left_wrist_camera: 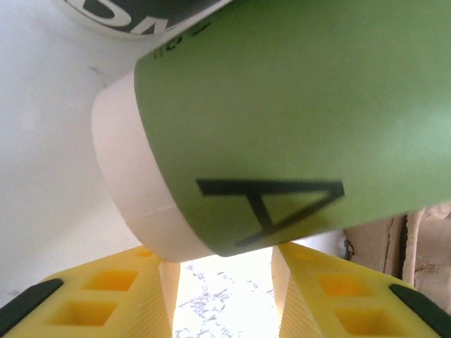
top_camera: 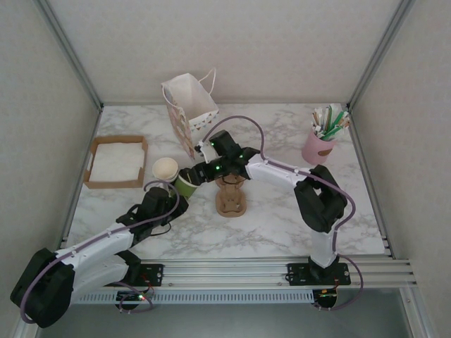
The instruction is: Pack the takeout coffee
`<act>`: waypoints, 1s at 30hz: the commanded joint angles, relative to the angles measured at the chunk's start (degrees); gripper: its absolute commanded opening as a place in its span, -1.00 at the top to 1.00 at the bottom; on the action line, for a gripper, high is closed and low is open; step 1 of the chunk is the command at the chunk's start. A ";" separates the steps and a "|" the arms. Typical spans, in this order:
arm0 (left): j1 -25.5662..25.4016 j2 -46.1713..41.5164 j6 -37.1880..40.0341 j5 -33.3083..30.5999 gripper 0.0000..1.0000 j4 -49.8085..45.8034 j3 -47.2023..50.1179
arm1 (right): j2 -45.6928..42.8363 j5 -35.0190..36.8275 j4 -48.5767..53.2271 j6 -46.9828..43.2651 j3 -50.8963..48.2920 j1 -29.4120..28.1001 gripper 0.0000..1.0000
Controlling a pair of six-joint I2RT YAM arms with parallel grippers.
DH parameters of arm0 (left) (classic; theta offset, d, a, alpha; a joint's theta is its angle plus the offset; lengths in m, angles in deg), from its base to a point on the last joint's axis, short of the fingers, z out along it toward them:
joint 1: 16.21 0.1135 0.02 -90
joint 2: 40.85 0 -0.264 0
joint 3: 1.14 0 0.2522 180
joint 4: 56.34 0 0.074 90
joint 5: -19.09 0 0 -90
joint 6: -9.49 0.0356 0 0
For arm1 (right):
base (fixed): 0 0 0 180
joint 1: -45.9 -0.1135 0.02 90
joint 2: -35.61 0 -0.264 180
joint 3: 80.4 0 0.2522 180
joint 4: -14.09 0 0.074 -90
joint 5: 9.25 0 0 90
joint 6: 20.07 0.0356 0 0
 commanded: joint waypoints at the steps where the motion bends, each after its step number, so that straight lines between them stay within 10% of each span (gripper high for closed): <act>1: 0.10 -3.10 -0.61 2.54 0.21 5.33 0.01 | -3.54 -2.44 2.52 0.21 -2.05 -2.37 0.08; 19: -0.36 -8.43 -4.84 10.15 0.21 12.51 6.72 | -3.81 1.13 9.55 0.30 -0.86 -7.68 0.09; 30: -0.36 -18.51 -4.78 5.30 0.18 -0.86 5.01 | -3.51 7.90 11.20 1.61 0.53 -7.76 -0.03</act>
